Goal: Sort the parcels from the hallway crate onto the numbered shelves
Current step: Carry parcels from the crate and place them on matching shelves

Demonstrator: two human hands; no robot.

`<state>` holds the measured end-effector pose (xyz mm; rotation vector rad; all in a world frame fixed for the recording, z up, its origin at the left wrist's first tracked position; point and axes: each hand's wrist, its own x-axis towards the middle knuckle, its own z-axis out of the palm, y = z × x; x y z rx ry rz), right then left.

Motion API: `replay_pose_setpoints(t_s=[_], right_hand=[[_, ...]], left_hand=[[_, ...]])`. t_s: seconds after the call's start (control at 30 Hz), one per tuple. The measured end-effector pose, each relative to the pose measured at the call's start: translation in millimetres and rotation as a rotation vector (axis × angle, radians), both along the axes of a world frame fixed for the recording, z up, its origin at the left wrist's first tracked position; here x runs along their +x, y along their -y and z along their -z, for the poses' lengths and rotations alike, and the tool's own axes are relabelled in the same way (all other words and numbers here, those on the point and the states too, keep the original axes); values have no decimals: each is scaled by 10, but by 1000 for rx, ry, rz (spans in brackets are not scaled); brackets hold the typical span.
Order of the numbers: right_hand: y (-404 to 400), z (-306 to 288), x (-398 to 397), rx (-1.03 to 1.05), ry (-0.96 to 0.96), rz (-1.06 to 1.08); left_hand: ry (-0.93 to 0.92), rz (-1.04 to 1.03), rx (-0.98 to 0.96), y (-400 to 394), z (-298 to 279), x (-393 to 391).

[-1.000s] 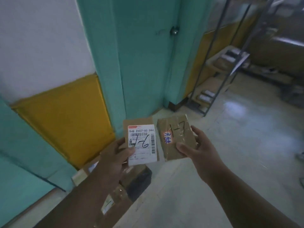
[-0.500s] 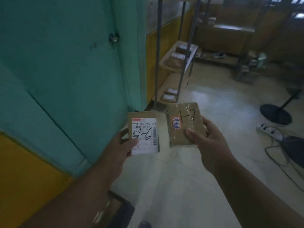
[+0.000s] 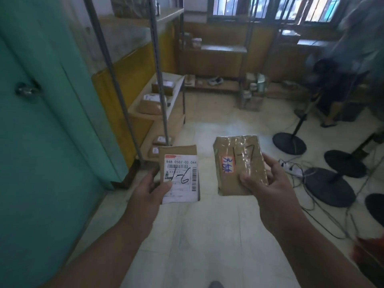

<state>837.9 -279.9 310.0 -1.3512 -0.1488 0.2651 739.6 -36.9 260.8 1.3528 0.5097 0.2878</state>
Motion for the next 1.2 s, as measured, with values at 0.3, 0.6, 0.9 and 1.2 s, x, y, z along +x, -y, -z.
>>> replay_pose_setpoints(t_s=[0.3,0.6,0.9,1.2], right_hand=[[-709,-111,1857,-24,-3,-154],[-1175,75,3593,-27,-10,-60],[-679,-47,5253,-30,-19,137],[-857,-89,7220,-66,7,-71]], left_hand=[[-54,-122,103,-388,-91,1139],[-152,-95,110,-1125,40,3229],[-82,58,115,-834,40,5527],[-135,-154,102,-750,103,6890]])
